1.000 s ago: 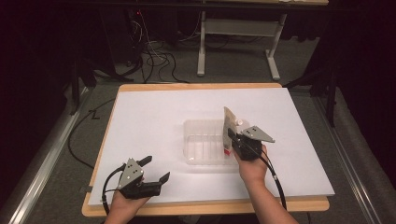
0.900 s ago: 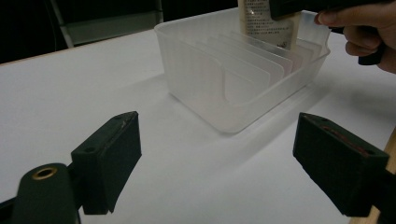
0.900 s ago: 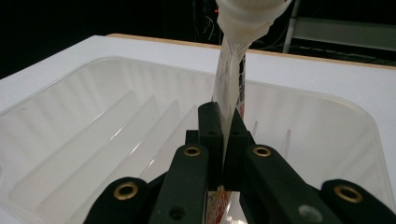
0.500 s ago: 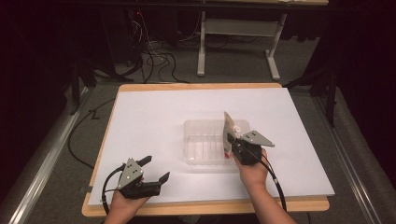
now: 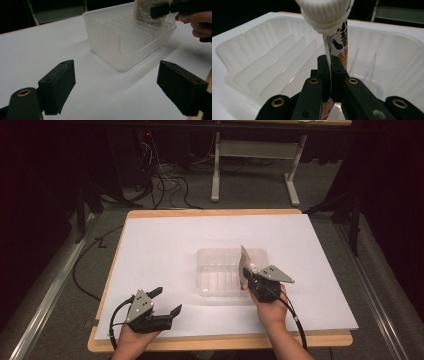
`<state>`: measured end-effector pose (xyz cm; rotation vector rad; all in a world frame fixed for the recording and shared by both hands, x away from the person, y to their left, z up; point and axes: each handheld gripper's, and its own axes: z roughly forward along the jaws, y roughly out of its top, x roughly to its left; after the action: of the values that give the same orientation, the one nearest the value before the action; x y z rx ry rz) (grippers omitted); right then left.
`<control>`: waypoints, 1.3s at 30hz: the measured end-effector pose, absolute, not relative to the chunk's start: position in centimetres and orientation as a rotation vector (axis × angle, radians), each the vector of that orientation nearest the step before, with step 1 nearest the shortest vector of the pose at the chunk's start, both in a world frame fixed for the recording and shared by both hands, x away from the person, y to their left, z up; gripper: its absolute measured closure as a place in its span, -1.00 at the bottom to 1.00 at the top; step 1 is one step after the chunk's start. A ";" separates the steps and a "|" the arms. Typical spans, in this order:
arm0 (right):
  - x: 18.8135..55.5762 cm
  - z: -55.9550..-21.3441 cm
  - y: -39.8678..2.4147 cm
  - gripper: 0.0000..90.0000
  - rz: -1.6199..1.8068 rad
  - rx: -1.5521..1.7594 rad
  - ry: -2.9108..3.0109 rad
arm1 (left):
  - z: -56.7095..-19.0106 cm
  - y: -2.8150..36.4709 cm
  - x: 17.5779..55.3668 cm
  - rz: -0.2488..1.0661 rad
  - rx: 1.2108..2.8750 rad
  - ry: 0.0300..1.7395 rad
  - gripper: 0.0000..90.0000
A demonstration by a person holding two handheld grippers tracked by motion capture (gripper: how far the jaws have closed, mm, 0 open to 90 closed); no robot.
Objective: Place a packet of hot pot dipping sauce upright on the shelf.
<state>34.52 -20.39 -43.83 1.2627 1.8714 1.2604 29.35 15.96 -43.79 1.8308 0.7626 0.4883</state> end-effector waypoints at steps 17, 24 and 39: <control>34.4 -42.1 -20.6 -0.25 1.349 1.211 1.899 | -43.9 16.1 29.4 0.484 1.833 0.769 -0.65; 33.5 -41.3 -21.0 -0.48 1.345 1.161 1.940 | -44.0 16.2 29.5 0.476 1.828 0.772 -0.65; 29.6 -39.1 -25.3 -0.57 1.351 1.106 1.908 | -44.1 15.5 29.9 0.460 1.826 0.769 -0.65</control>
<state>29.59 -25.27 -39.11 1.1059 1.9083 1.3507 29.90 15.51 -44.11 1.8258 0.7692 0.4601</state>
